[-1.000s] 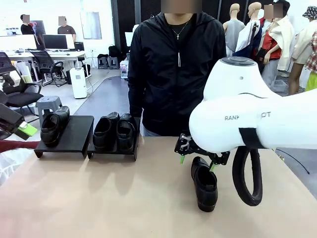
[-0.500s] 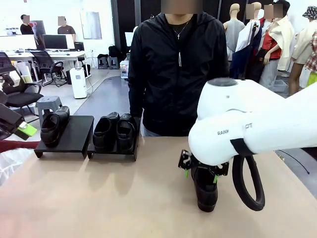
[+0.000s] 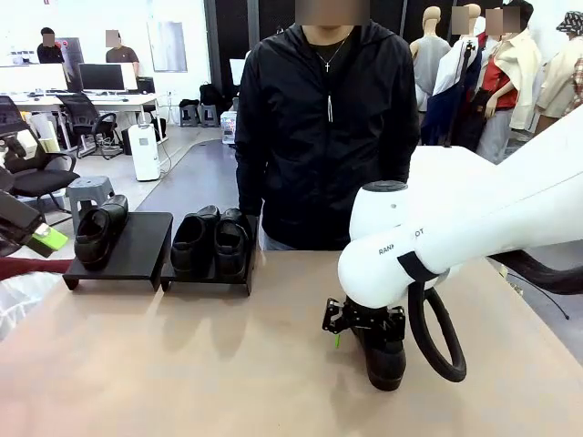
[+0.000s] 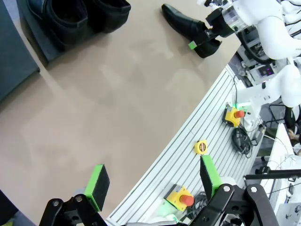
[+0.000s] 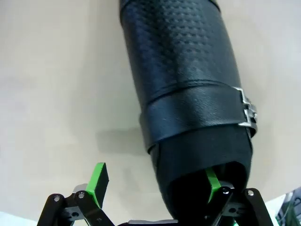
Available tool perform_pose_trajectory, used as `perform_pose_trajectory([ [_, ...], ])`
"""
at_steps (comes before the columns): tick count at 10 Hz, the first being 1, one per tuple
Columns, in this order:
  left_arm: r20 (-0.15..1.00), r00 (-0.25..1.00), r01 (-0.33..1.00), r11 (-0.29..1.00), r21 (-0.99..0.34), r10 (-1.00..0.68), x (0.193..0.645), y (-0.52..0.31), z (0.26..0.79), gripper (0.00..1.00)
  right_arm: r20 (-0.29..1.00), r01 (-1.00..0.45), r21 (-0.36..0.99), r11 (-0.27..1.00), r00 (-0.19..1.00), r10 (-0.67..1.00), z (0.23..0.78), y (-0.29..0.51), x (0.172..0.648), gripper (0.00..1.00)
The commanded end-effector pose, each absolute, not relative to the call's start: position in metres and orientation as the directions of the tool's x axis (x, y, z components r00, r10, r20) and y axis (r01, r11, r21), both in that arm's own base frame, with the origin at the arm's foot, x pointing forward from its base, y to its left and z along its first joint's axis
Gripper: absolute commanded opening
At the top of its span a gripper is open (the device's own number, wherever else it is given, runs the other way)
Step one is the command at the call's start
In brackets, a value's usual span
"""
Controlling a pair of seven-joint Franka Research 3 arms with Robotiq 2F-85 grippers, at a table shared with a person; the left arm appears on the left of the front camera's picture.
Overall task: Organize the shoes by placing them on the stand.
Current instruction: Pick up one Shoe and place it in the middle of the table.
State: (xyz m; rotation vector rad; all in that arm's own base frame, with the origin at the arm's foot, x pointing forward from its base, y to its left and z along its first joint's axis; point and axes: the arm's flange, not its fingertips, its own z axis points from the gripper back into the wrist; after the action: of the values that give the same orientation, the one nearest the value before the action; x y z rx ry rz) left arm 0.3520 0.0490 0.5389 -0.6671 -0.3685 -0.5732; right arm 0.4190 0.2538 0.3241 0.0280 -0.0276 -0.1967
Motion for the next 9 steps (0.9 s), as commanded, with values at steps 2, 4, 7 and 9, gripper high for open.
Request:
perform_pose_trajectory([
  [2,0.512,0.77,0.622,0.622,-0.476,-0.38,0.3522,0.0499,0.5393,1.0,0.043,0.142,0.06,0.988,0.989,-0.144,0.3359,0.2592,0.4223,1.0],
  [4,0.512,0.77,0.622,0.622,-0.476,-0.38,0.3522,0.0499,0.5393,1.0,0.045,0.127,0.058,0.99,0.991,-0.13,0.3348,0.2616,0.4214,1.0],
  [7,0.512,0.77,0.622,0.622,-0.476,-0.38,0.3522,0.0499,0.5393,1.0,0.072,0.113,0.043,0.993,0.991,-0.116,0.3356,0.2604,0.4188,0.0],
  [9,0.512,0.77,0.622,0.622,-0.476,-0.38,0.3522,0.0499,0.5393,1.0,0.075,0.117,0.041,0.992,0.99,-0.12,0.3358,0.259,0.4179,0.0],
])
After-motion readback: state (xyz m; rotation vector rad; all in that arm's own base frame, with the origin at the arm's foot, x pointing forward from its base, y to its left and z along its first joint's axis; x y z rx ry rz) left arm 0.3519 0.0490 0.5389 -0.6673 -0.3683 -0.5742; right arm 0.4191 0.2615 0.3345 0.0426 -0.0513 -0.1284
